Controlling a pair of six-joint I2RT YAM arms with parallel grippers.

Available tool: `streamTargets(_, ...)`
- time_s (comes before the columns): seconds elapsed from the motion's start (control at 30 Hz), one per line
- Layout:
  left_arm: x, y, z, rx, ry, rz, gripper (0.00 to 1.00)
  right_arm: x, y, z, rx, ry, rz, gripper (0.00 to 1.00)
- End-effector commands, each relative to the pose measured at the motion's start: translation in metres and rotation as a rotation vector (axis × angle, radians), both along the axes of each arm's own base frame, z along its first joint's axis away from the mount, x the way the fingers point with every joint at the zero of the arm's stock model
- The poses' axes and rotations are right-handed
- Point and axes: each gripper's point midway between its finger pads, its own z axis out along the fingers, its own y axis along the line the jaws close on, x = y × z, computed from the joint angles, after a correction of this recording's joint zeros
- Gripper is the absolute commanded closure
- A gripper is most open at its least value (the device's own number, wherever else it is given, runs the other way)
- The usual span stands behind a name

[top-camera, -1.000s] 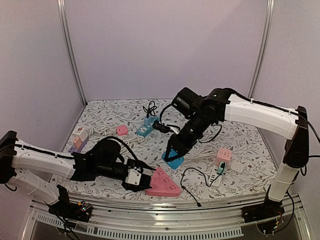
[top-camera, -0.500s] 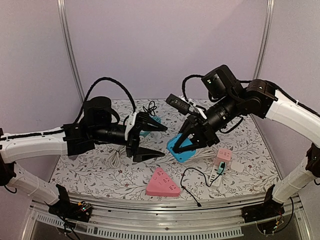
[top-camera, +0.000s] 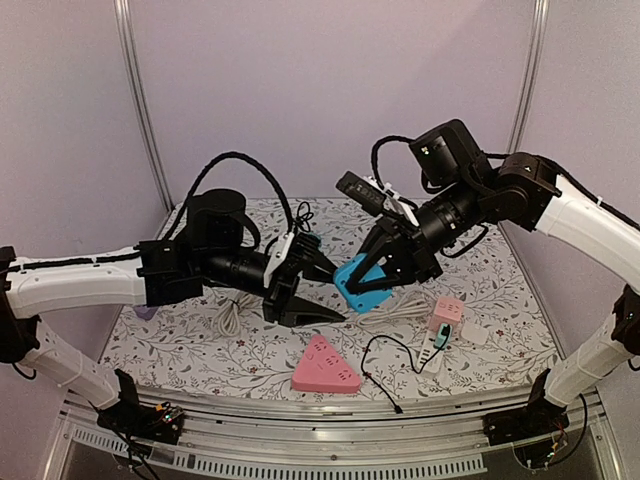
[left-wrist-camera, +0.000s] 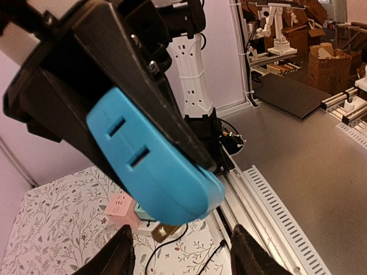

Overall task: Insert the plug
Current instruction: Adjust the plug.

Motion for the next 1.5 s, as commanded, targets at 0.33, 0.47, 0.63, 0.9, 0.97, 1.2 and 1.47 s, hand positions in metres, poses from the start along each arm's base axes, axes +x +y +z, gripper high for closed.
streamTargets(0.33, -0.001, -0.004, -0.01, 0.022, -0.085, 0.032, 0.5, 0.004, 0.004, 0.009, 0.018, 0.059, 0.001, 1.0)
streamTargets(0.47, -0.003, -0.007, -0.006, -0.008, -0.144, 0.018, 0.45, 0.01, 0.006, 0.0, -0.009, 0.055, -0.024, 1.0)
streamTargets(0.63, 0.001, -0.009, -0.001, -0.022, -0.148, 0.036, 0.41, 0.013, 0.008, -0.01, -0.037, 0.056, -0.036, 1.0)
streamTargets(0.9, -0.011, -0.007, -0.007, -0.009, -0.183, -0.009, 0.69, 0.051, -0.005, -0.012, -0.086, -0.048, -0.237, 1.0)
streamTargets(0.97, -0.011, -0.006, -0.011, 0.008, -0.172, 0.0, 0.77, 0.056, -0.009, -0.009, -0.084, -0.063, -0.27, 1.0)
streamTargets(1.2, -0.009, -0.001, -0.02, 0.037, -0.147, 0.033, 0.79, 0.077, -0.024, -0.008, -0.118, -0.08, -0.417, 1.0)
streamTargets(1.47, 0.024, 0.005, -0.048, 0.087, -0.235, 0.2, 0.68, 0.094, -0.06, -0.014, -0.235, -0.097, -0.646, 1.0)
